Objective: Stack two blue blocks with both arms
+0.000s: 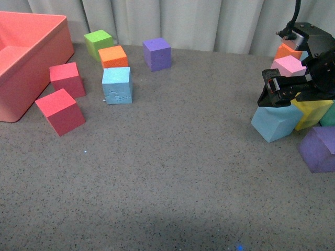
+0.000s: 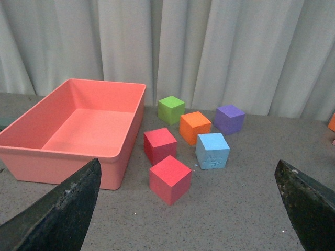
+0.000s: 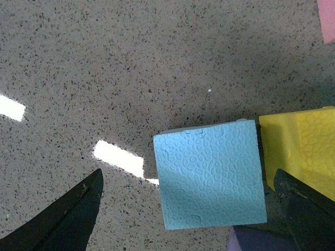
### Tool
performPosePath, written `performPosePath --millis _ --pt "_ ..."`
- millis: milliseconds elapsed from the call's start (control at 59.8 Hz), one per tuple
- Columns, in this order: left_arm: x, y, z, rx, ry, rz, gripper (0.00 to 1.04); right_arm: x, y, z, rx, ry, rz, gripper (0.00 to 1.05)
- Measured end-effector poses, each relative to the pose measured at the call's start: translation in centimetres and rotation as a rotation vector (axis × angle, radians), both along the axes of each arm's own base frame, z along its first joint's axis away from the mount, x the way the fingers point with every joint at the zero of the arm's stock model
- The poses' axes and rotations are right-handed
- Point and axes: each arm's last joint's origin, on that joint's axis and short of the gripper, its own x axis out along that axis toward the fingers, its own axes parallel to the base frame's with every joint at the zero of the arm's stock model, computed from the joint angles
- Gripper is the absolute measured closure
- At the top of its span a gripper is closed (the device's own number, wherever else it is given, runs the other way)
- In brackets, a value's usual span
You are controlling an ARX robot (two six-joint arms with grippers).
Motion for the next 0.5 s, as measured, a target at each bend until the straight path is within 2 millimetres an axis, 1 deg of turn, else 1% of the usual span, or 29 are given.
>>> performPosePath --millis 117,251,502 --pt "0.0 0.0 0.0 0.0 0.0 0.0 0.07 0.5 0.0 -0.7 -0.01 0.015 -0.003 0.1" --pt "0.0 0.0 0.0 0.0 0.0 0.0 0.07 0.9 0.0 -1.0 -0.013 0.019 -0.001 0.1" --pt "0.0 0.0 0.0 0.0 0.0 0.0 0.07 1.3 0.2 -2.1 -0.031 0.057 0.0 0.1"
